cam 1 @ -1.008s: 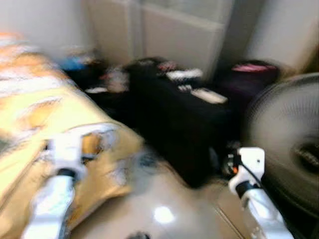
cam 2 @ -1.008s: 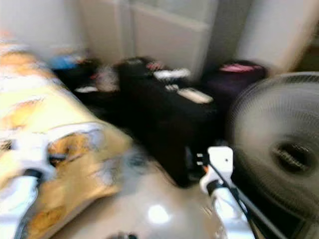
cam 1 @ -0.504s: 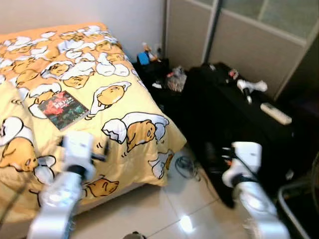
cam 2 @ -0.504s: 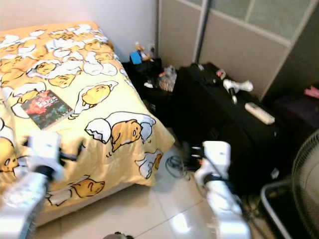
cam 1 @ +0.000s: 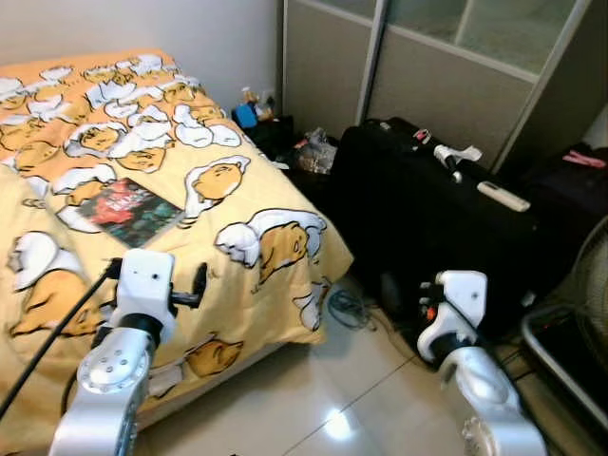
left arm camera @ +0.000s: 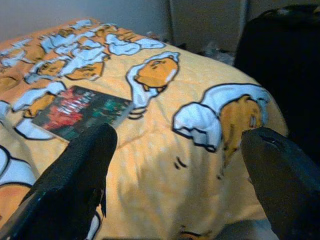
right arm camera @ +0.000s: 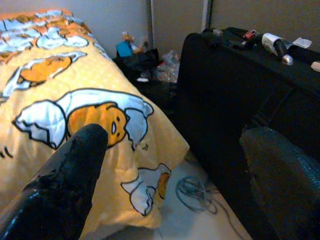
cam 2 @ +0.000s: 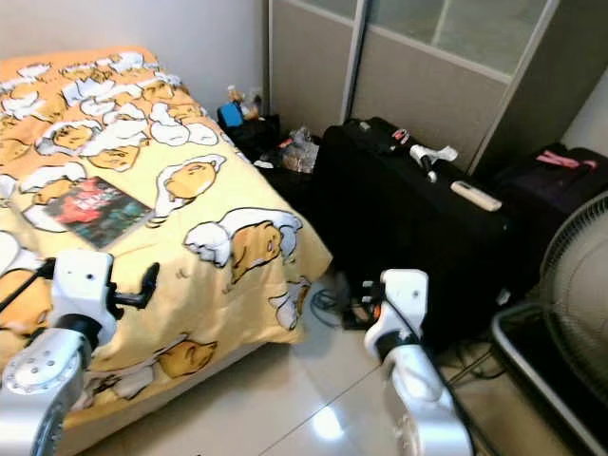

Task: Clean up the room

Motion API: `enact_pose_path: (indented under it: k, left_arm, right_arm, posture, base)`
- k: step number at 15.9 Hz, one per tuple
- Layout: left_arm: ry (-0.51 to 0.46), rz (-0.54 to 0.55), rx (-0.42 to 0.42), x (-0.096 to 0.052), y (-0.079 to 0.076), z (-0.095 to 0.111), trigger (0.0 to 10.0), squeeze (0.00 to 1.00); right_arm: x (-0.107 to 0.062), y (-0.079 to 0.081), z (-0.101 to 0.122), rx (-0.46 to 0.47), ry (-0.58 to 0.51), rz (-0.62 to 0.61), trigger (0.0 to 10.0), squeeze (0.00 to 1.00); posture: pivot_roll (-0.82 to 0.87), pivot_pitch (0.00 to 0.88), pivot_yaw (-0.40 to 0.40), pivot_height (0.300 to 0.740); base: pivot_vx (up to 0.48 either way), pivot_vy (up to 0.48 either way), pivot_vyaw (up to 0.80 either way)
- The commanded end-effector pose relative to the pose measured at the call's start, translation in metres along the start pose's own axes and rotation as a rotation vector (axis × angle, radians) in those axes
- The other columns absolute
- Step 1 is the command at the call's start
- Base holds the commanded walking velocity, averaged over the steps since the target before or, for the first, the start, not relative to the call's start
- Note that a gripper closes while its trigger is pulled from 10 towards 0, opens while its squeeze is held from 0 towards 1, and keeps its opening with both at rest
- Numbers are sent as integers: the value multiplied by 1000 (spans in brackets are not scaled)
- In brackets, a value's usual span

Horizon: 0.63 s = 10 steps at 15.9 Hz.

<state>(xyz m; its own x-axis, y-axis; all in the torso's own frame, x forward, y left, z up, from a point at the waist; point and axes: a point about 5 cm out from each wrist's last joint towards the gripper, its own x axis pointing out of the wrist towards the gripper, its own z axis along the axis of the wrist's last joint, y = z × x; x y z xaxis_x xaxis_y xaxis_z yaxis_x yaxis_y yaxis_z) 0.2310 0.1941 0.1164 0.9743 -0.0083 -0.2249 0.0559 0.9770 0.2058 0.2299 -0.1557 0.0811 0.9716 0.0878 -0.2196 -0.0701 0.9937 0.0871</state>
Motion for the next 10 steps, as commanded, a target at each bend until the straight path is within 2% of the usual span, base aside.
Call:
enact_pose_path:
  k: [1,3,6,7,10]
  left_arm:
    - [3,0,8,1,0,0,10000,0]
    - [9,17,0,3,0,-1,10000,0]
    - [4,14,-2,8,-1,1,10000,0]
    - [-6,17,16,10,0,3,10000,0]
    - [2,28,0,11,3,2,10000,0]
  right_arm:
    - [1,-2,2,-12,-3,-14,10000,0]
    - [3,-1,-2,10,42,-12,10000,0]
    - [10,2,4,-36,21,16,10000,0]
    - [11,5,3,-6,39,44,10000,0]
    - [12,5,3,-18,43,38,10000,0]
  posture:
    - [-2,0,-2,740]
    - [-2,0,-1,740]
    - [0,0,0,740]
    - [0,0,0,740]
    - [1,0,2,740]
  base:
    - [0,292,0]
    - [0,292,0]
    - [0,294,0]
    - [0,296,0]
    - [0,296,0]
